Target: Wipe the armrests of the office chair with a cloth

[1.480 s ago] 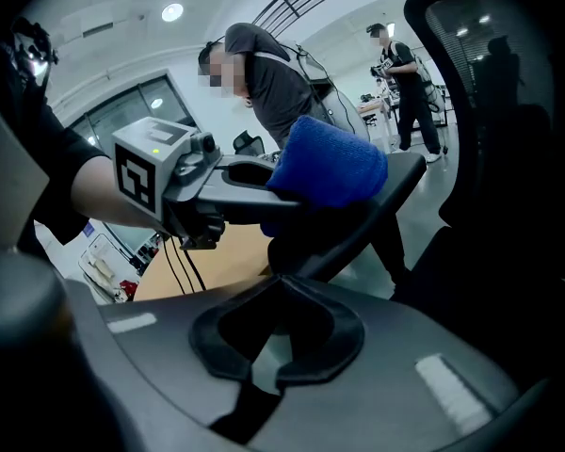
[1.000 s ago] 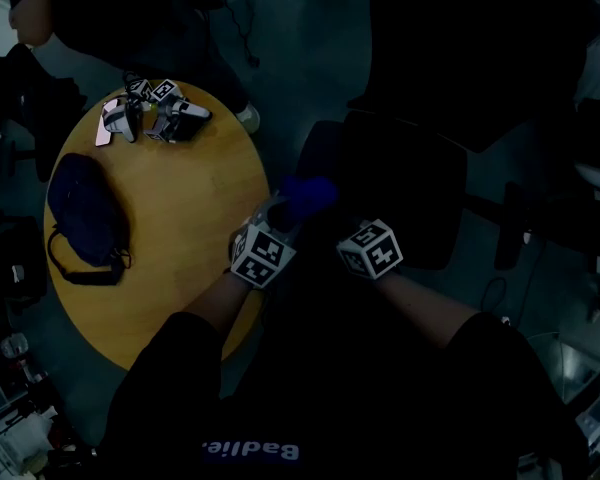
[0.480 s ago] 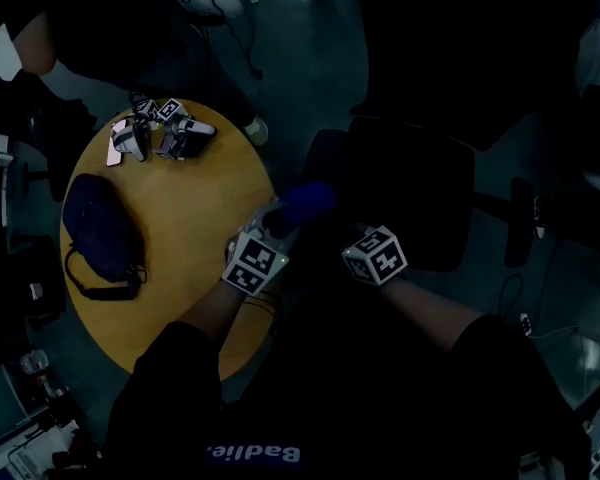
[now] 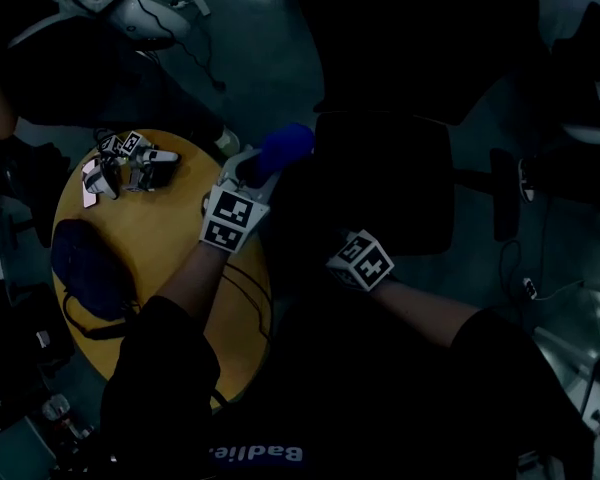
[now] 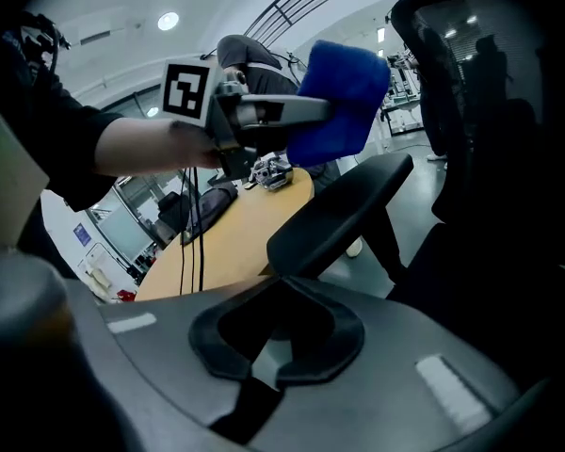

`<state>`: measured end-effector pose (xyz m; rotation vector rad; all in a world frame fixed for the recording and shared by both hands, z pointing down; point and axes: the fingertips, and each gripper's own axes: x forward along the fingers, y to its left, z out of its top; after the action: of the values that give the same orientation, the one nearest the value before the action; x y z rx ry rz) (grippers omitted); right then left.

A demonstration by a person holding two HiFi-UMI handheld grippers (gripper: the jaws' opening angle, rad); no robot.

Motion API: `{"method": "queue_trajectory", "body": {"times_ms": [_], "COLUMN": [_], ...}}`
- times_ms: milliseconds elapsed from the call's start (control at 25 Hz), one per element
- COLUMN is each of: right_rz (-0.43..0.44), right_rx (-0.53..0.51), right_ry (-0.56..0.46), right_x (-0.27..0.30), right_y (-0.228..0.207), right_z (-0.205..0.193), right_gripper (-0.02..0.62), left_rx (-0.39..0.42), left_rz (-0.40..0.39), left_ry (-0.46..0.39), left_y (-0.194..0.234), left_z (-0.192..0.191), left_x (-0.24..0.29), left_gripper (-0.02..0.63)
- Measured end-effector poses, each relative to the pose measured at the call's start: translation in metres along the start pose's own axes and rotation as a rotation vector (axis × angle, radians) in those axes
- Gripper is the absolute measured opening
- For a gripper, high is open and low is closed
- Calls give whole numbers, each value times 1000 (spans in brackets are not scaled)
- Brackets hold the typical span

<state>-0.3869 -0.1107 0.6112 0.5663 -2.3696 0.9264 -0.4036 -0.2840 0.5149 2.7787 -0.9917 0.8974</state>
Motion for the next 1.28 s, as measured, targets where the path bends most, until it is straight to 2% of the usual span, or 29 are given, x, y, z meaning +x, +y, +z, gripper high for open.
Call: {"method": "queue_trajectory", "body": {"times_ms": [280, 440, 600, 760, 1080, 1280], "right_rz": [-15, 40, 91, 143, 97, 84], "right_rx": [8, -9, -54, -47, -26, -21], "right_ry": [-6, -27, -21, -24, -30, -22], "right_x": [-9, -12, -5, 2, 7, 11], "right_y": [-7, 1, 17, 24, 11, 10], "right_z": [-10, -11, -13, -14, -5, -2], "right_gripper": [5, 5, 5, 5, 5, 5], "left_rx": [90, 115, 99, 96, 121, 96], "left_rz": [-76, -104, -127, -147, -185, -194], "left_ry": [46, 74, 110, 126, 122, 108], "left_y": [-3, -8, -17, -28, -56, -70], "left_z": [7, 5, -5, -12, -17, -24], "left_x": [57, 81, 95, 98, 81, 67], "left_gripper": [129, 129, 129, 129, 129, 129]}}
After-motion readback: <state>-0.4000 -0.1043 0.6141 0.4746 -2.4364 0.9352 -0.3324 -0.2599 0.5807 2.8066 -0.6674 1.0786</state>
